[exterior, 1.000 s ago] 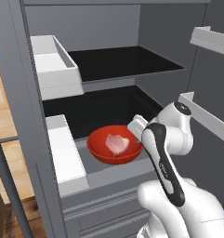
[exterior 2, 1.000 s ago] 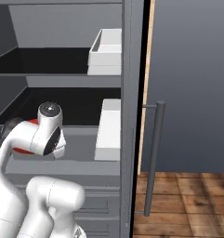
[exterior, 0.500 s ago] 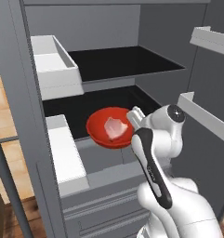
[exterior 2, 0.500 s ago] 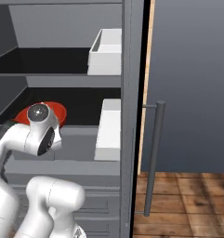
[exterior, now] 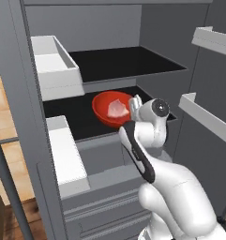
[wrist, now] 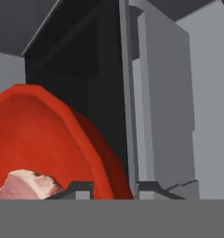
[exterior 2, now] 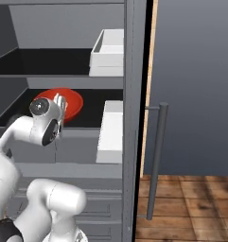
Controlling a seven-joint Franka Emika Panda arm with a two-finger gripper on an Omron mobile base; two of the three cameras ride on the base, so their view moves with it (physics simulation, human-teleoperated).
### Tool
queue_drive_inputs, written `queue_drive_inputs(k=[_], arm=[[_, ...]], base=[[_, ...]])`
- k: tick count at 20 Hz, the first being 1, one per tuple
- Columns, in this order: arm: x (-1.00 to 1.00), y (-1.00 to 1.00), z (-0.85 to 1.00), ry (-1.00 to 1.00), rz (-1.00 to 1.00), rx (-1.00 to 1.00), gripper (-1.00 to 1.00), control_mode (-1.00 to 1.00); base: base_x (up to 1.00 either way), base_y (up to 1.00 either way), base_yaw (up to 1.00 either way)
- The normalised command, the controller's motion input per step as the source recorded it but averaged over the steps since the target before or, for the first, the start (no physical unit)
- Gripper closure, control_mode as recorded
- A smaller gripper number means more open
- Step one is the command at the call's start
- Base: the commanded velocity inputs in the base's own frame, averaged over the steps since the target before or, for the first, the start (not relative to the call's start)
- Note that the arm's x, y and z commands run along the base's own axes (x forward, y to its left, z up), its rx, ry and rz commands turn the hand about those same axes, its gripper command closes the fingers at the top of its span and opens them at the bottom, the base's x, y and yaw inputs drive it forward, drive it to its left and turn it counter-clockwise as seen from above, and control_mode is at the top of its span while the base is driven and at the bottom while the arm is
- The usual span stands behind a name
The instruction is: Place one of the steaks on the plate and the other in the bowl. Then place the bowl in the fridge.
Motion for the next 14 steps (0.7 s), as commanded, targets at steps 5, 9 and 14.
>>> queue_drive_inputs(k=[5,9,14], arm=[[0.50,0.00,-0.02,0.02,-0.06,0.00,1.00,-1.00],[0.60,0.00,-0.01,0.15,-0.02,0.00,1.00,-1.00],[0.63,0.00,-0.14,0.04,-0.04,-0.02,1.00,-1.00]], base=[[0.00,0.00,0.00],[0.00,0.00,0.00],[0.00,0.00,0.00]])
